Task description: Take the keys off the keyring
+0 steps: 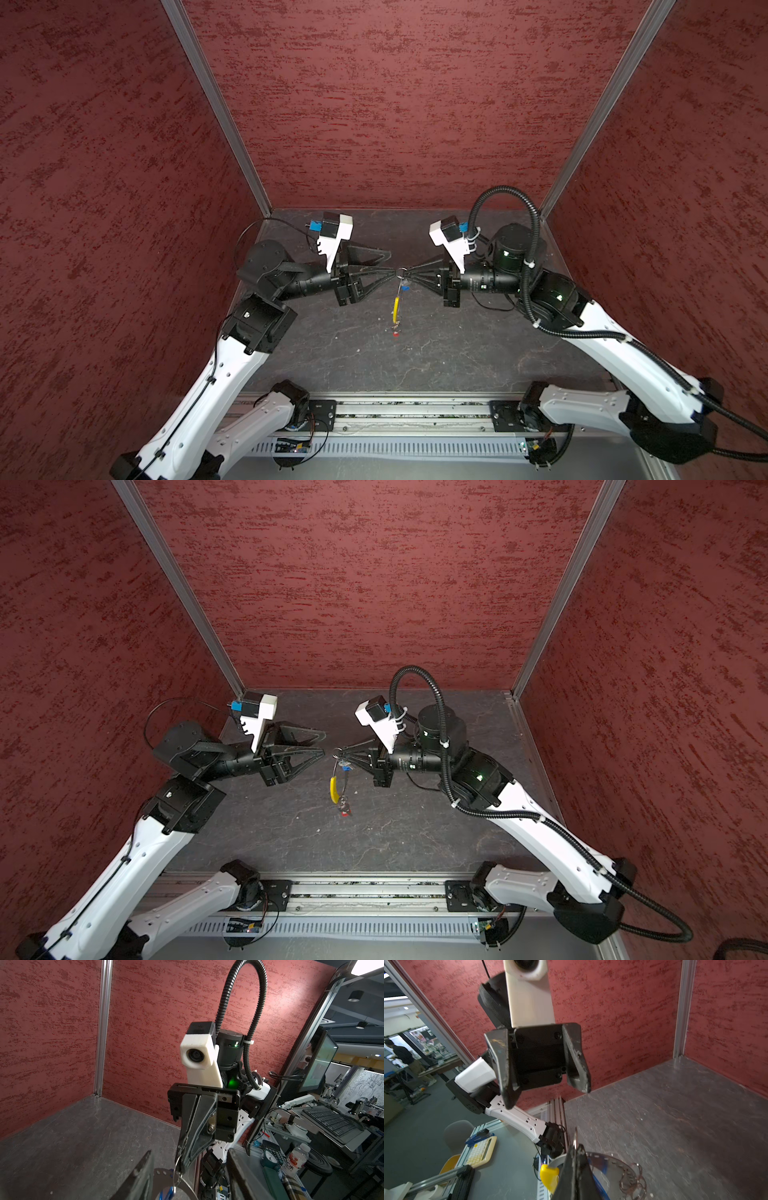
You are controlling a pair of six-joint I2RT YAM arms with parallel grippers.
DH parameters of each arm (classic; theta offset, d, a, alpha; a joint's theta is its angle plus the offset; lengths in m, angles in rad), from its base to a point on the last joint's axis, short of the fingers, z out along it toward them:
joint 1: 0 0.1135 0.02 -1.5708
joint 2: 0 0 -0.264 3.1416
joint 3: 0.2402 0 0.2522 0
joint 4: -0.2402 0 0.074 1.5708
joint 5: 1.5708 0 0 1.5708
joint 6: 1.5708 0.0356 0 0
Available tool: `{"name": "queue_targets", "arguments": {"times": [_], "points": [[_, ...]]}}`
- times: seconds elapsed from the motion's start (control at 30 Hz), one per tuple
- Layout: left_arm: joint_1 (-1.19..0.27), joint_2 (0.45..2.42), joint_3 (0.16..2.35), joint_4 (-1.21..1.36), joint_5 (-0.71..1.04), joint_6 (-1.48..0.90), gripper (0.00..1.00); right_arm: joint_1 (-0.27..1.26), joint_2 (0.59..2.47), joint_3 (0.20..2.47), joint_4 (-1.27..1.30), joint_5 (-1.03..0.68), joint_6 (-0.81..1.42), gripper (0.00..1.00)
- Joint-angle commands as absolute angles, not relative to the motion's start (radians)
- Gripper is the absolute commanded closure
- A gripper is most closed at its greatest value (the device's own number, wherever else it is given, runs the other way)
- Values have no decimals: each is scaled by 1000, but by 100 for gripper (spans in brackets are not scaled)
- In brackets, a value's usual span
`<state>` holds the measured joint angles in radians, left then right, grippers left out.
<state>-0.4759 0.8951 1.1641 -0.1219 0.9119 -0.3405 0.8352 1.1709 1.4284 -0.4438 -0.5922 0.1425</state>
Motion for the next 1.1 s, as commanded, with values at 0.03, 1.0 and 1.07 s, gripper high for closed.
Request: {"name": "queue_targets", "arguments": {"times": [0.03,1.0,1.07], "points": [[-472,927,1220,-320,957,-262,41,839,1209,1520,-692,-548,7,100],[-483,1043,1288,-501,1063,-166,82,841,1305,1705,-823,-565,-86,100],[-482,1044,1288,-502,1066,-165,82,840,1303,1705,-818,-549,-84,100]]}}
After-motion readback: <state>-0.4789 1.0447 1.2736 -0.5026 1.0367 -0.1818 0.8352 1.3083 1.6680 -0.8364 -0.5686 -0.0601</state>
